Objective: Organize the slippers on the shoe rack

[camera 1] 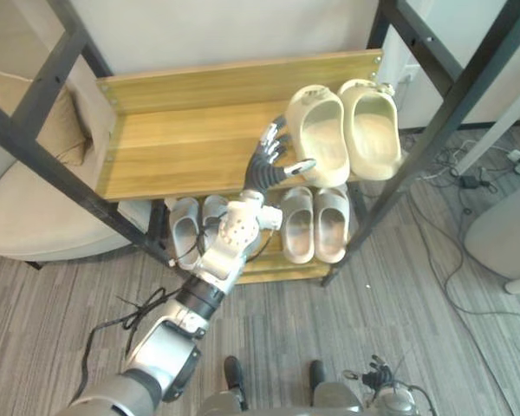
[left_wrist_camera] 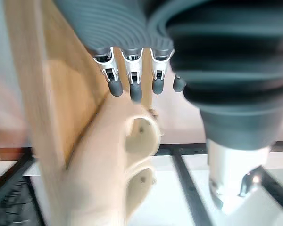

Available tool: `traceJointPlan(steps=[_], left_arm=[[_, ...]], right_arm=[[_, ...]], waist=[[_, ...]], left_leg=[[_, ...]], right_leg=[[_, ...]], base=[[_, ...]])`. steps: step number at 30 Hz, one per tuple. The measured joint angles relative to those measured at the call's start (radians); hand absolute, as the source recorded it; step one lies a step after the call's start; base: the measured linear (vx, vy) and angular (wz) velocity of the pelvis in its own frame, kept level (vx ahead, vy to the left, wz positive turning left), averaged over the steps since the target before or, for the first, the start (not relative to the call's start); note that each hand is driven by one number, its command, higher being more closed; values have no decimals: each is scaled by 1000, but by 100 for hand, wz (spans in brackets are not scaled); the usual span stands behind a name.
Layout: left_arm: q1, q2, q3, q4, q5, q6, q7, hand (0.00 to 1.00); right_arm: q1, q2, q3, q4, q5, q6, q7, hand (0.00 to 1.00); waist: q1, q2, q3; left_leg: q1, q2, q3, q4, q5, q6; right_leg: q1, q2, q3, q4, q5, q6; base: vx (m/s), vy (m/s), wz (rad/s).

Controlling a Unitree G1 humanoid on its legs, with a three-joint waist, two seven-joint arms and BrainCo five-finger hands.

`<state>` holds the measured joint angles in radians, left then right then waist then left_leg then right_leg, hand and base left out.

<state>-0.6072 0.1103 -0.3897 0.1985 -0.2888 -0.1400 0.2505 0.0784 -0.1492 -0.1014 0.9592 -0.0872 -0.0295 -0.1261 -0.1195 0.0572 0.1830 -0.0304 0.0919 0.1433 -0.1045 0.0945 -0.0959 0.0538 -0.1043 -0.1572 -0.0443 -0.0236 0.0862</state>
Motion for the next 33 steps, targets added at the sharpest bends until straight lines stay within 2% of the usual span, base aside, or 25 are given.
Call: traceJointPlan(steps=[7,12,16,21,24,28,29,30,33], left_arm=[[66,38,-14,-235,-67,-14,-31,0],[183,55,-67,-419,-152,-31,-93,0],[298,77,-82,-476,-199,-30,-138,0],[532,123,-76,-489,-224,-17,-201,0],[652,113,-54,-415,-223,-9,-236,0],[744,104,2,-189,-199,22,-259,0],[763,102,30,-76,-182,29,-261,0],[765,102,34,-59,-182,30,-261,0],[781,100,101,146,-43,42,-258,0]], right_arm=[[1,-10,29,5,0,1,6,0],[2,-18,48,24,-2,1,8,0],[6,-20,68,43,-2,1,13,0],[7,-20,88,43,-30,1,29,0],[8,-20,88,43,-31,1,31,0],[9,-14,88,43,-32,2,32,0],[9,-9,87,43,-32,2,32,0],[9,-9,87,43,-32,2,32,0],[6,-2,87,43,-32,1,33,0]], waist=[[20,0,0],[47,-1,-11],[58,-6,-24],[70,-8,-41],[83,-14,-53],[99,-31,-73],[104,-40,-79],[105,-41,-79],[108,-54,-84]], left_leg=[[-2,-3,-27,0,6,3],[-3,-16,-45,0,9,8],[-2,-17,-50,0,10,9],[8,-17,-68,-3,10,9],[8,-17,-69,-5,10,9],[8,-15,-71,-5,8,7],[9,-16,-71,-5,6,6],[9,-16,-71,-5,6,6],[23,-18,-70,-5,0,2]], right_leg=[[12,-5,-24,4,-5,3],[16,-17,-32,13,-11,10],[15,-18,-37,26,-22,9],[19,-16,-55,40,-35,4],[19,-14,-58,40,-42,1],[20,-11,-59,39,-46,1],[21,-12,-59,39,-48,2],[22,-12,-59,38,-48,2],[39,-13,-60,36,-50,4]], base=[[-17,-8,13],[-12,5,7],[-19,-5,8],[-24,-13,7],[0,0,0],[0,0,0],[0,0,0],[22,-12,5],[14,-6,4]])
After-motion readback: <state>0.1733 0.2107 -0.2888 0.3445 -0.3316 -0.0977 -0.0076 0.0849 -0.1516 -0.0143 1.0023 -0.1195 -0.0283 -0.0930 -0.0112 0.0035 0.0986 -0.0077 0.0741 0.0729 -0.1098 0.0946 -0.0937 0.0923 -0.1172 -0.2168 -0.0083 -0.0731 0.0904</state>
